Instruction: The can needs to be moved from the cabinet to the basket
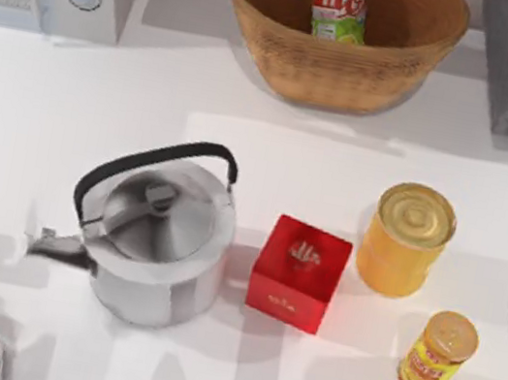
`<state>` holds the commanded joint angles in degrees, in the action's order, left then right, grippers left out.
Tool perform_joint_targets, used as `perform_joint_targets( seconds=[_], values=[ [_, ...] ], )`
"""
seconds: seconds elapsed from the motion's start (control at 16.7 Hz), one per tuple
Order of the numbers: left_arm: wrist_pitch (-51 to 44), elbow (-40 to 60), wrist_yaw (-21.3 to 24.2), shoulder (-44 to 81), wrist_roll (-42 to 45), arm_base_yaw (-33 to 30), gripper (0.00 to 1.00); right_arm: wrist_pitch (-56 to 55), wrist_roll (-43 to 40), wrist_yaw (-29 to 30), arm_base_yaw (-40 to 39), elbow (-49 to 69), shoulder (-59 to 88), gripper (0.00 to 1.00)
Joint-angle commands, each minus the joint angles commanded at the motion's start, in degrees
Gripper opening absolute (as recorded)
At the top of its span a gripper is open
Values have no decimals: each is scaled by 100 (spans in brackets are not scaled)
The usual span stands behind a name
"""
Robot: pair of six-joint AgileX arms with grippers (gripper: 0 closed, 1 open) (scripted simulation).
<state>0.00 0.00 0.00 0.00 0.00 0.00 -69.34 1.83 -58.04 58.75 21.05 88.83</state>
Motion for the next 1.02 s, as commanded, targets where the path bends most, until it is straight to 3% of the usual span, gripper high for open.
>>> perform_joint_targets(
  seconds=[0.24,0.48,1.02],
  values=[
    [0,0,0,0,0,0,100,80,-1,2,-22,46,-19,100],
    [0,0,0,0,0,0,100,922,3,-84,30,872,-70,100],
    [0,0,0,0,0,0,100,5425,3,-213,182,4696,-504,100]
  ],
)
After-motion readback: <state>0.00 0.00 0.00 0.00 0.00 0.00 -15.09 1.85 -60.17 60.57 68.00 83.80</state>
